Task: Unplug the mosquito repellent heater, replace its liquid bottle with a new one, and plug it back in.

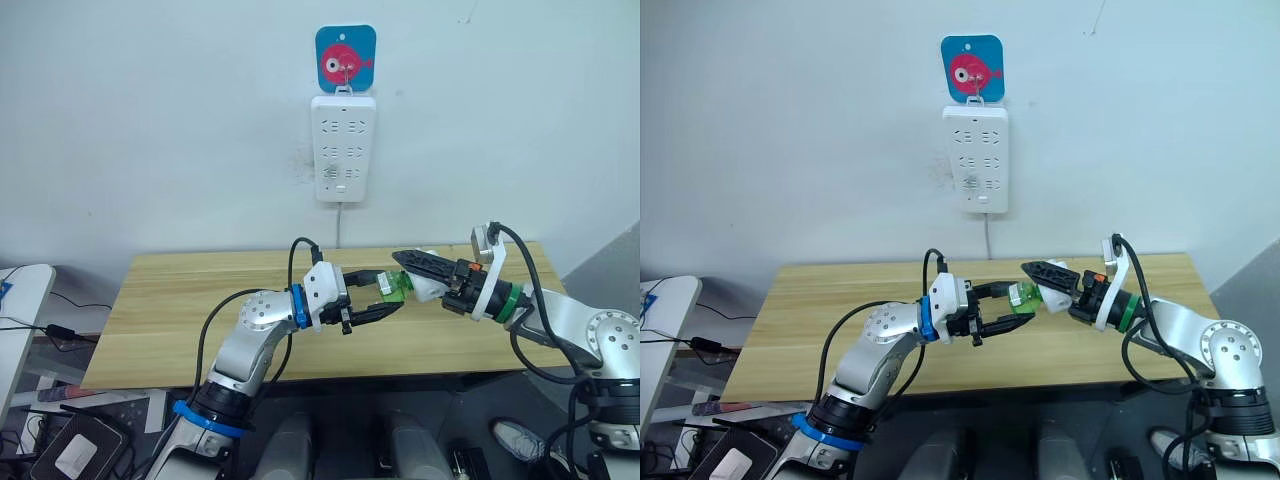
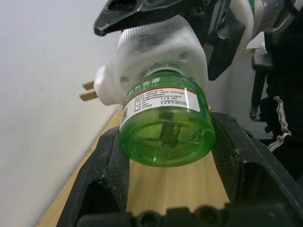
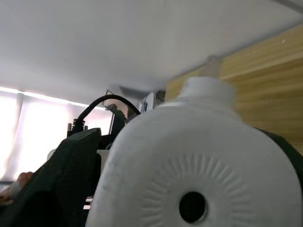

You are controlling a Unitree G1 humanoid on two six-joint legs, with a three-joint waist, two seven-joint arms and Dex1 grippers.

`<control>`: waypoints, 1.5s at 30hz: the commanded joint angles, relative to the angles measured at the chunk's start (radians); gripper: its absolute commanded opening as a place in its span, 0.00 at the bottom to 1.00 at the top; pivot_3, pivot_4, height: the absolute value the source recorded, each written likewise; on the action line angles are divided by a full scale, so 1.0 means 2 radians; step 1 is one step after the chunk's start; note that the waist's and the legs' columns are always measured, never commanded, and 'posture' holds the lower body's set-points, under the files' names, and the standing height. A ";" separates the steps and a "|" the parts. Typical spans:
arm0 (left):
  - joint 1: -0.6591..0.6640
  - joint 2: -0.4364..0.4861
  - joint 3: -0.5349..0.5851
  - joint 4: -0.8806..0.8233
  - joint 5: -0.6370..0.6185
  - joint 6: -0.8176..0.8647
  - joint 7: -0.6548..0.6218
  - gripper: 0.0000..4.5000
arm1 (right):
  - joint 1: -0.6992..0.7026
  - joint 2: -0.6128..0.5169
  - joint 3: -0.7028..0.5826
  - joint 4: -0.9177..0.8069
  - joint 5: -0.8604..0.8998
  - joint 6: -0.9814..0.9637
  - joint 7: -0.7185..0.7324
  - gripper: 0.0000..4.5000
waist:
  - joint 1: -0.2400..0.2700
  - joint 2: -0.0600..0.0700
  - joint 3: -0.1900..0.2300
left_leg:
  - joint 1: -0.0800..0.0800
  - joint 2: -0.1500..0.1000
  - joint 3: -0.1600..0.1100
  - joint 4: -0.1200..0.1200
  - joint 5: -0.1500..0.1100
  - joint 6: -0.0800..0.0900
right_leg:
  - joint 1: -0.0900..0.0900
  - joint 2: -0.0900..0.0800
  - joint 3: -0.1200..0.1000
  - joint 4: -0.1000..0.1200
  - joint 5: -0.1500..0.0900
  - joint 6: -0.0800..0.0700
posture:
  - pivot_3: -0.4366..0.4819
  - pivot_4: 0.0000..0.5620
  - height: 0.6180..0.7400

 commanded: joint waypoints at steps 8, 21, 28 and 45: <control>-0.017 0.002 0.014 -0.001 -0.009 -0.015 0.000 0.50 | -0.007 -0.084 0.025 -0.058 -0.049 0.092 0.138 0.99 | 0.000 0.000 0.000 | 0.000 0.000 0.000 0.000 0.000 0.000 | 0.000 0.000 0.000 0.000 0.000 0.000 | 0.45 0.26 1.00; -0.010 0.015 0.020 -0.002 -0.012 -0.017 -0.006 0.50 | 0.029 -0.153 -0.001 0.001 -0.303 0.059 0.341 0.86 | 0.002 0.000 0.000 | 0.000 0.000 0.000 0.000 0.000 0.000 | 0.000 0.000 0.000 -0.001 -0.001 0.002 | 0.46 0.27 1.00; -0.009 0.026 0.021 -0.001 -0.015 -0.014 -0.014 0.50 | -0.040 -0.116 -0.044 0.056 -0.266 0.095 0.350 0.29 | 0.001 0.000 0.000 | 0.000 0.000 0.000 0.000 0.000 0.000 | 0.000 0.000 0.000 0.000 0.000 0.000 | 0.45 0.27 1.00; -0.007 0.023 0.016 -0.010 -0.016 -0.010 -0.017 0.50 | -0.066 -0.067 -0.049 0.069 -0.307 0.108 0.309 0.01 | 0.001 0.000 0.000 | 0.000 0.000 0.000 0.000 0.000 0.000 | 0.000 0.000 0.000 0.000 0.000 0.000 | 0.46 0.27 1.00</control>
